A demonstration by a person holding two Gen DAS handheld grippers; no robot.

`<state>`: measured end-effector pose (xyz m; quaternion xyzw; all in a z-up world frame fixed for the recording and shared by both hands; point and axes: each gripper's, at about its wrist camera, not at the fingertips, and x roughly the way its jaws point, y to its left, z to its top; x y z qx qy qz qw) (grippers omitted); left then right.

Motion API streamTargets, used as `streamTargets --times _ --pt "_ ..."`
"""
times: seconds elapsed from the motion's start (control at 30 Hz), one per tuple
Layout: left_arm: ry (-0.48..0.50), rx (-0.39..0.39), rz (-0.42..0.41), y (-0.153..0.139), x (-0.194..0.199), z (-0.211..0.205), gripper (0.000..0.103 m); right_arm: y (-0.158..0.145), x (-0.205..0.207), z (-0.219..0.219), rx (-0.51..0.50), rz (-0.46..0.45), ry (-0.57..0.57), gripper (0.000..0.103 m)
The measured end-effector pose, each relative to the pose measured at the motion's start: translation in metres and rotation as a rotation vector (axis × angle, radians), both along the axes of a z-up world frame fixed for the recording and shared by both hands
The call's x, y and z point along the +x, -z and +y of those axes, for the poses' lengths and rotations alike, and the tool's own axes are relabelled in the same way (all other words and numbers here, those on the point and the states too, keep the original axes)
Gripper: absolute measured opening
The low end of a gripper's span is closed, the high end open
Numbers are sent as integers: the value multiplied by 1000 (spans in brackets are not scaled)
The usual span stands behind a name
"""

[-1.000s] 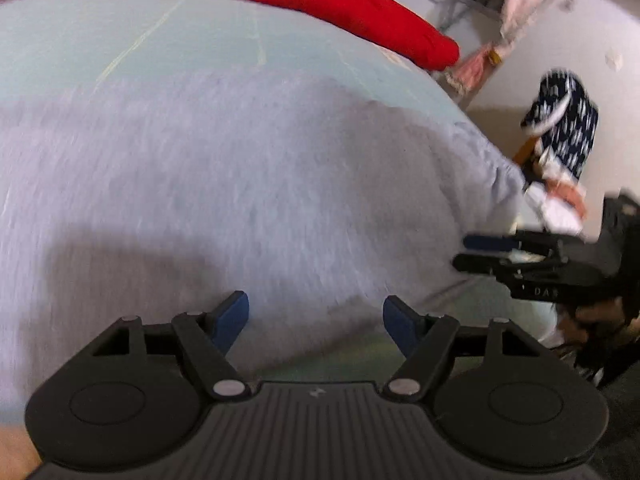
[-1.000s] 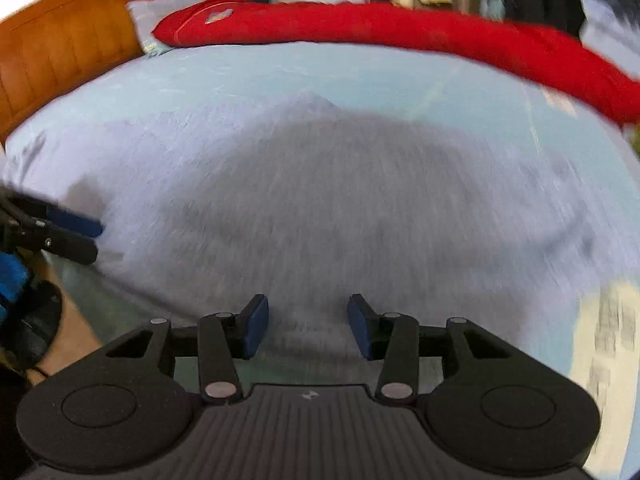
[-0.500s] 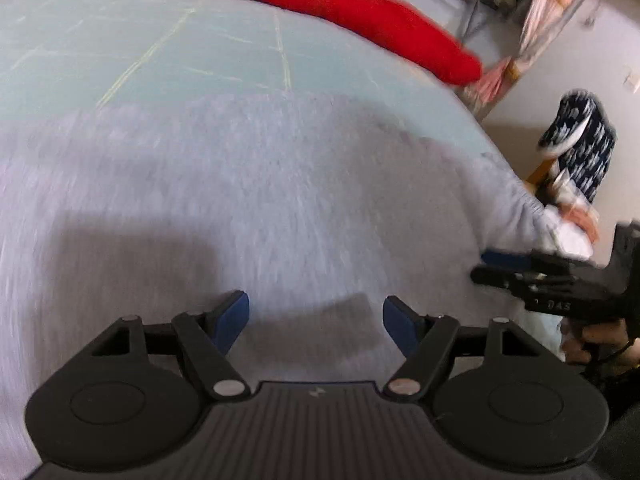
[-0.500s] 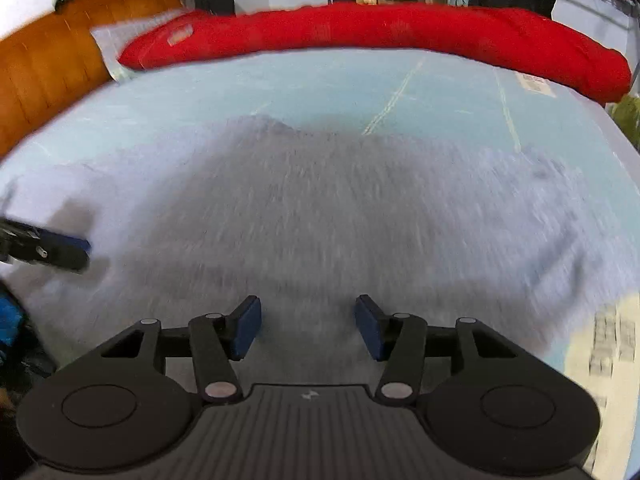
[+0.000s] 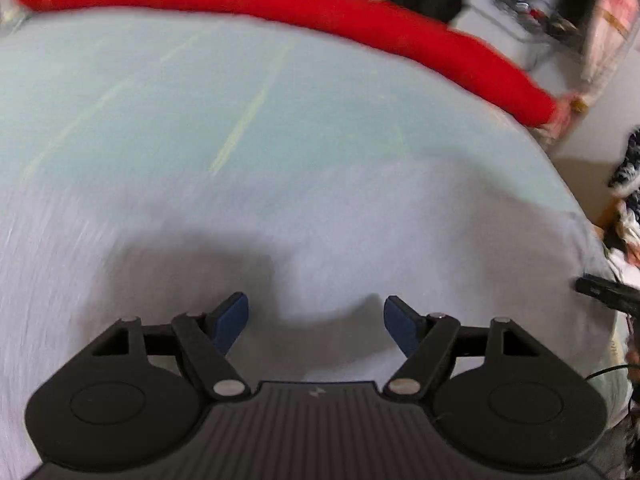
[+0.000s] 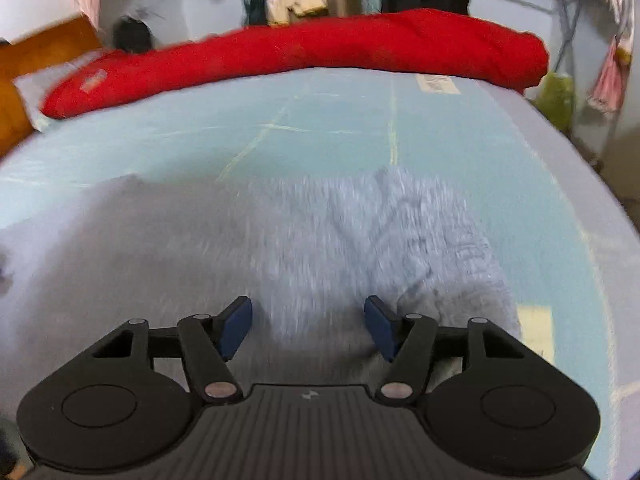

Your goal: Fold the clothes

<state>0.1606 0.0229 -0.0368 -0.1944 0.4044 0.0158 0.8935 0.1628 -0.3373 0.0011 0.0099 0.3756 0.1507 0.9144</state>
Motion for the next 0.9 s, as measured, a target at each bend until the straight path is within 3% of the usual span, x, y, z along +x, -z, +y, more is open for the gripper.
streamTargets --times 0.13,0.23,0.3,0.37,0.5,0.67,0.8,0.9 --pt "-24 2 38 -17 -8 1 76 -5 -13 -4 39 5 35 70" --pt "-4 115 -30 -33 1 7 78 -15 -7 14 34 -18 28 73" --pt "-21 151 -59 -34 7 19 78 -22 -3 30 46 -53 -10 76" --pt "-62 148 -67 -29 15 34 78 -31 -2 45 57 -78 -53 78" --pt "-193 125 5 -3 -2 70 77 -35 -5 73 38 -84 -124 78" --pt "-265 71 -37 -18 -30 89 76 -30 -9 82 31 -49 -139 79" --pt "-146 92 -45 -24 -7 82 79 -36 -10 99 39 -56 -154 79" --pt "-126 114 -2 -4 18 92 79 -44 -16 114 41 -80 -176 80"
